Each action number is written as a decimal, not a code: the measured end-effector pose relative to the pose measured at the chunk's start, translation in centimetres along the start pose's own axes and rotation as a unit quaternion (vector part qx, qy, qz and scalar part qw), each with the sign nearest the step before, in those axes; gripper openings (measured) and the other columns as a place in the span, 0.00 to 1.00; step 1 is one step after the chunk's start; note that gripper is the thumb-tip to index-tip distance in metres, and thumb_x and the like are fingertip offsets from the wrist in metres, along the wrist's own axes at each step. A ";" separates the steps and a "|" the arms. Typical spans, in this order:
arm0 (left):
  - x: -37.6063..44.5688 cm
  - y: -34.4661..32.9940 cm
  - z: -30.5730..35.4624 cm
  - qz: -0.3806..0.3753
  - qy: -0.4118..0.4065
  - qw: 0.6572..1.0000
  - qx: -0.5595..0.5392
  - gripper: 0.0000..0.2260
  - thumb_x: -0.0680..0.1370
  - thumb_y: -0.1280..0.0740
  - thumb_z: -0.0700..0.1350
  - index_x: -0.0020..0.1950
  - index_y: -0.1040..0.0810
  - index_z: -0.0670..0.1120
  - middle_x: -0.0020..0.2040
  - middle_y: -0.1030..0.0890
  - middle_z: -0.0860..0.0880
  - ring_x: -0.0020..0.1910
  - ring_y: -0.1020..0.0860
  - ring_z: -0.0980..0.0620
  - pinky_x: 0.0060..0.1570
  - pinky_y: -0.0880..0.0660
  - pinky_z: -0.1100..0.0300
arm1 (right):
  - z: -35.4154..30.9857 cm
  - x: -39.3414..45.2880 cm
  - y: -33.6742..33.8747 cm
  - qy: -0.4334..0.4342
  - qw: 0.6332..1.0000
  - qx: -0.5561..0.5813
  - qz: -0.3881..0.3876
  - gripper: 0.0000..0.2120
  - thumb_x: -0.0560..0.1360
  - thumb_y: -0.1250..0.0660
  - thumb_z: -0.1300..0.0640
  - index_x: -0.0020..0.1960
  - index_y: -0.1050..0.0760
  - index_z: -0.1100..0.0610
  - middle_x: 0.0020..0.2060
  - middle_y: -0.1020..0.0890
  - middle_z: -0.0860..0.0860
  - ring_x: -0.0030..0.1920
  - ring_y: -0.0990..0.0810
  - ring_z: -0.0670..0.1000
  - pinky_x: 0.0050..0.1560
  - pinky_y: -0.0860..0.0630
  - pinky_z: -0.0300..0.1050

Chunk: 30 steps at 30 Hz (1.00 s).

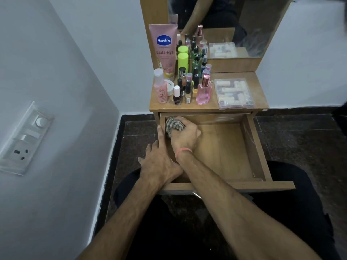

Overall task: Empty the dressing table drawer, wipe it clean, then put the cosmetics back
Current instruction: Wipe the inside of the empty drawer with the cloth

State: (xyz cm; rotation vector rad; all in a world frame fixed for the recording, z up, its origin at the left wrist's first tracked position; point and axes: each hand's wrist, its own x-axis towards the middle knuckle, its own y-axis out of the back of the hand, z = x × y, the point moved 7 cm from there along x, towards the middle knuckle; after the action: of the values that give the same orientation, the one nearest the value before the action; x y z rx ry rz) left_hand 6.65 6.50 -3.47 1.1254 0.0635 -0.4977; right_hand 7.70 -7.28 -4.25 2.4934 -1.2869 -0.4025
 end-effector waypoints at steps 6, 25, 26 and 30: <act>0.1 0.1 -0.2 -0.005 0.014 1.000 -0.006 0.60 0.71 0.28 0.61 0.85 0.73 0.61 0.83 0.31 0.45 0.84 0.37 0.40 0.75 0.36 0.23 | -3.0 0.4 0.2 0.265 0.899 -0.314 -0.154 0.23 0.77 0.26 0.58 0.69 0.19 0.40 0.60 0.15 0.48 0.57 0.15 0.59 0.60 0.20 0.55; 0.1 0.1 -0.4 -0.027 0.004 0.999 0.020 0.62 0.72 0.26 0.59 0.86 0.74 0.56 0.90 0.49 0.45 0.88 0.47 0.39 0.81 0.41 0.26 | 0.7 6.9 10.9 0.058 0.935 -0.346 -0.054 0.21 0.75 0.22 0.52 0.61 0.24 0.61 0.58 0.16 0.62 0.61 0.18 0.67 0.60 0.21 0.56; 0.2 0.2 -0.3 -0.018 0.000 0.999 0.044 0.62 0.74 0.26 0.61 0.87 0.73 0.53 0.91 0.56 0.45 0.89 0.51 0.39 0.82 0.44 0.26 | 1.2 7.1 11.6 0.033 0.939 -0.338 -0.056 0.23 0.75 0.22 0.53 0.63 0.26 0.62 0.60 0.16 0.63 0.62 0.18 0.67 0.61 0.22 0.56; 1.5 0.7 1.6 0.043 -0.085 0.979 0.179 0.61 0.76 0.31 0.72 0.88 0.69 0.43 0.89 0.67 0.44 0.89 0.61 0.41 0.84 0.52 0.28 | 3.0 6.7 13.4 -0.003 0.949 -0.311 -0.052 0.25 0.75 0.23 0.52 0.66 0.28 0.62 0.61 0.17 0.61 0.63 0.19 0.66 0.64 0.22 0.57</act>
State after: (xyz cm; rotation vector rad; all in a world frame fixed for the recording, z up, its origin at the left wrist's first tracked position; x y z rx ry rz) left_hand 7.92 4.85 -2.64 1.4264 -0.2317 -0.5397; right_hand 0.46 -20.58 -2.46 2.0179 -0.8499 -0.7136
